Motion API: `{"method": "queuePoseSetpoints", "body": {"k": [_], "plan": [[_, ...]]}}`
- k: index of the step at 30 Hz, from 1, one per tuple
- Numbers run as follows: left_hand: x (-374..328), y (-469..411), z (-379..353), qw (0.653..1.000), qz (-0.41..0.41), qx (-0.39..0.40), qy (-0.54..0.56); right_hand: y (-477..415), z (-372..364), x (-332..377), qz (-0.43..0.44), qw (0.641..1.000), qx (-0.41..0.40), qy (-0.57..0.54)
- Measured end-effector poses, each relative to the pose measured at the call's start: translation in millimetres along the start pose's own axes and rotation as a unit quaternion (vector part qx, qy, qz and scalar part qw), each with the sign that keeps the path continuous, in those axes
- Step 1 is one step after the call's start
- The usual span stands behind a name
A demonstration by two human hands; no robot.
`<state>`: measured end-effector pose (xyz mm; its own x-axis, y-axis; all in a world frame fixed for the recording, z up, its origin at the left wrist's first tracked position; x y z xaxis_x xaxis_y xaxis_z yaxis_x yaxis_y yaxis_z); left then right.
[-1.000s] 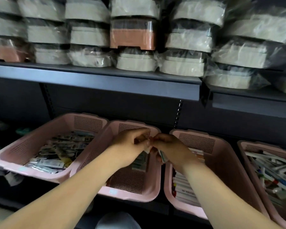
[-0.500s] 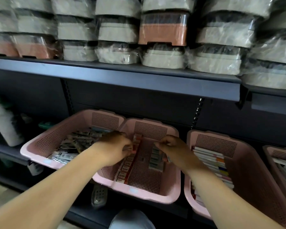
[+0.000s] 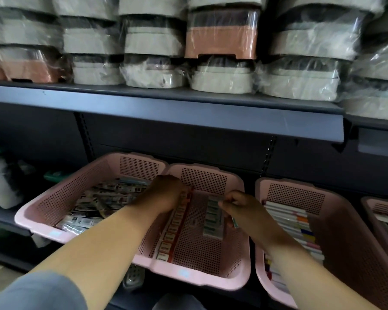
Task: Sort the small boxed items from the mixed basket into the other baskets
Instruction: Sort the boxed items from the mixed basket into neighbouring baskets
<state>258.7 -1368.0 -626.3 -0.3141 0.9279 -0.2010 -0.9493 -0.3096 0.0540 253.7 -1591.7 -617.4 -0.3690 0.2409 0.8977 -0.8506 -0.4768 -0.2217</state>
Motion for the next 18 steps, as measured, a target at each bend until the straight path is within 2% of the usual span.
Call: {"method": "queuePoseSetpoints", "body": {"k": [6,9,12,18], "plan": [[-0.9,-15.6,-11.6,0.983,0.092,0.069,0.144,-0.4,2.3,-1.1,0.004,1.000,-0.002,0.006],[3.9,-13.2,-14.1,0.948,0.155,0.081,0.267,-1.1,3.2,-2.2,-0.003,1.000,-0.004,0.004],[7.0,-14.1,-18.4,0.915,0.170,0.093,0.355,-2.1,3.7,-3.5,-0.007,1.000,-0.005,0.004],[8.5,-6.0,-17.2,0.895,0.213,0.087,0.383,0.3,5.2,-3.3,-0.008,1.000,-0.004,-0.003]]}}
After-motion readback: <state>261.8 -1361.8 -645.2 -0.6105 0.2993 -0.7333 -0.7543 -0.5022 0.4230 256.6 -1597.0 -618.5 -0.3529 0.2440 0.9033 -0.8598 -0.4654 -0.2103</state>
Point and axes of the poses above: each hand's wrist, its own y-axis away from the middle knuckle, its own z-axis out of the back of the hand, x = y × z, the point moved 7 cm from there along -y, towards the middle knuckle, and after that the axes turned 14 degrees about z, right-handed, at the moved point
